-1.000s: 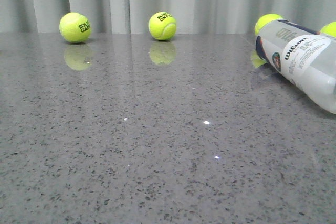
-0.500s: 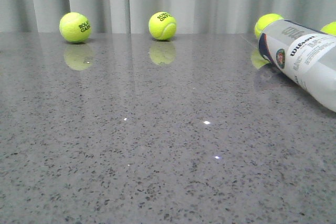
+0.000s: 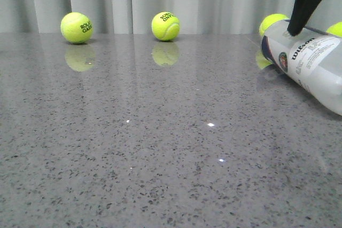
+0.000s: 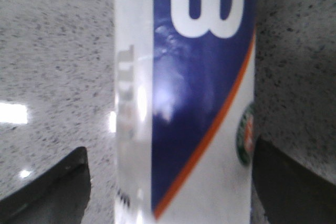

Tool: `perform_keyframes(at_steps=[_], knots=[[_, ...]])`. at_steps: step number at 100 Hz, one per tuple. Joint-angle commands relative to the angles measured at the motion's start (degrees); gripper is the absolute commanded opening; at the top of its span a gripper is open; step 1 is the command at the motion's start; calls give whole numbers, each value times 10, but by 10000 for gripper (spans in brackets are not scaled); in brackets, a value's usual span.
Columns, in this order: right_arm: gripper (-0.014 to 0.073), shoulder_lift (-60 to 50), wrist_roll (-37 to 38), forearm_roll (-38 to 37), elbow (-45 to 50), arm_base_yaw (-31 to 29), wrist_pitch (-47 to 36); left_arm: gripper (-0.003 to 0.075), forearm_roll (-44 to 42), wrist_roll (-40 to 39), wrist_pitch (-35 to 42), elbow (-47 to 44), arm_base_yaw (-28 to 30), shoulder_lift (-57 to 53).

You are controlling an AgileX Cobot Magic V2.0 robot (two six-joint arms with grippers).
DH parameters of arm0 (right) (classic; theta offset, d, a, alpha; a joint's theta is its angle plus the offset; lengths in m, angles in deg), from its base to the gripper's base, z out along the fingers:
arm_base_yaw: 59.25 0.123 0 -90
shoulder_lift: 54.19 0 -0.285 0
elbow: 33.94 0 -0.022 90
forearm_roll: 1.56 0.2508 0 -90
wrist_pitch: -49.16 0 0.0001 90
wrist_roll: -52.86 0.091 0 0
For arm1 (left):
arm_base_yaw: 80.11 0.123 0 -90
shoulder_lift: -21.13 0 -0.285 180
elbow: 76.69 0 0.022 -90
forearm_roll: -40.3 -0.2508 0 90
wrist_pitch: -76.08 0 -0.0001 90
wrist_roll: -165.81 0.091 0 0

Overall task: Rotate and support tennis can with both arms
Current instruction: 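Lower the right gripper onto the lying Wilson can and grasp it, then lift the can with the right gripper and set it down nearer the center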

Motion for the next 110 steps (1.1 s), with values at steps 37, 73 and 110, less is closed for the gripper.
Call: perform_keyframes(at_steps=[37,73,110], knots=[[239,32,-70,12,-37,0,25,-18,6,-8,47,-25,1,-19],[183,32,-357,5,-179,84,53,-18,6,-8,47,-25,1,-19],[183,56,-732,1,-189,217,-50,-18,6,-8,47,-25,1,-19]])
